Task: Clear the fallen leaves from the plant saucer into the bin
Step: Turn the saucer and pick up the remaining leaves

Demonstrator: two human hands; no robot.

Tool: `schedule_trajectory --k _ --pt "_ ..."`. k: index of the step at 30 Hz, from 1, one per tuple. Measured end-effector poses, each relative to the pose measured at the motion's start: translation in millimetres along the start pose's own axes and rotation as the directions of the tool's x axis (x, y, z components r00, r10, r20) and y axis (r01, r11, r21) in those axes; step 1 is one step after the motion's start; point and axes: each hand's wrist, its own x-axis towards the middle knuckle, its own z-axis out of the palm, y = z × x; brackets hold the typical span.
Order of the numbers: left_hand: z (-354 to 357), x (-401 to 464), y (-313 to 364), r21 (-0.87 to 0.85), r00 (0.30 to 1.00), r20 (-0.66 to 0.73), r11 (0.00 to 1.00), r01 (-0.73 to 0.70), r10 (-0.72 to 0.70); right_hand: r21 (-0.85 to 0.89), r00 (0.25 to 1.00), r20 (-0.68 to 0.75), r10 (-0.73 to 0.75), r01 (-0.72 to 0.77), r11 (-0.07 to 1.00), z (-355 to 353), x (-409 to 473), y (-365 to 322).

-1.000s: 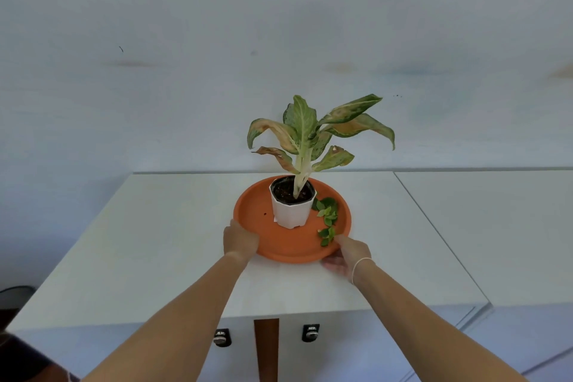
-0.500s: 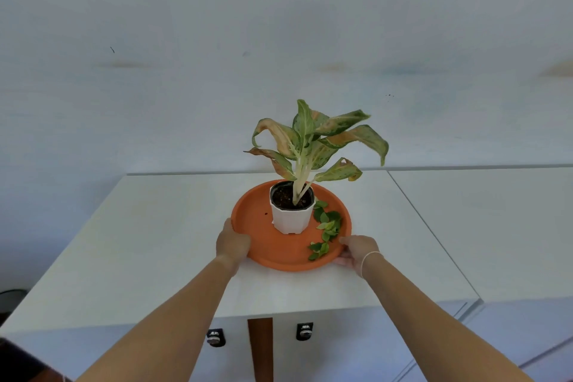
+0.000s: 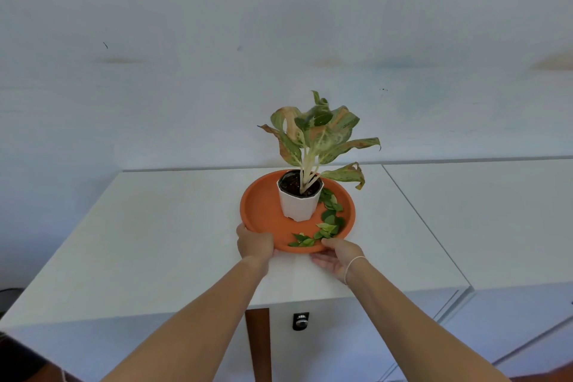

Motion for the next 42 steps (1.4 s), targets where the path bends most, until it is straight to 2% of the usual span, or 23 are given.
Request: schedule_trajectory --k 4,9,15,21,30,35,42 --pt "-9.9 11.6 4.1 0.089 1.0 0.011 0.996 -0.02 0.019 -0.056 0.999 -0.023 -0.027 0.026 0.998 -10.5 -1.5 -4.7" --pt "-27.0 27.7 13.2 0.156 0.996 0.094 0.988 -0.007 -0.008 -0.018 0.996 -0.054 -0.069 0.069 0.997 -27.6 1.7 -16.1" --pt "-41.9 39.2 21.8 0.238 0.986 0.164 0.971 0.001 -0.041 -0.118 0.99 -0.105 -0.092 0.079 0.99 -35.8 7.9 -22.3" --pt "-35.4 38.3 15.6 0.187 0.994 0.105 0.982 -0.006 -0.014 -0.031 0.981 -0.179 -0.081 0.077 0.997 -20.6 13.5 -9.8" --pt "-18.7 25.5 9.2 -0.038 0.986 0.161 0.998 0.058 -0.052 0.139 0.983 -0.18 -0.031 0.057 0.989 7.7 7.9 1.9" --pt "-25.4 30.3 13.2 -0.027 0.983 0.18 0.998 0.052 -0.046 0.116 0.994 -0.105 -0.024 0.036 0.993 -0.9 5.7 -2.1" --pt "-37.9 34.3 25.6 0.048 0.976 0.213 0.998 0.045 -0.054 -0.019 0.989 -0.116 -0.088 0.086 0.996 -21.6 8.0 -19.9"
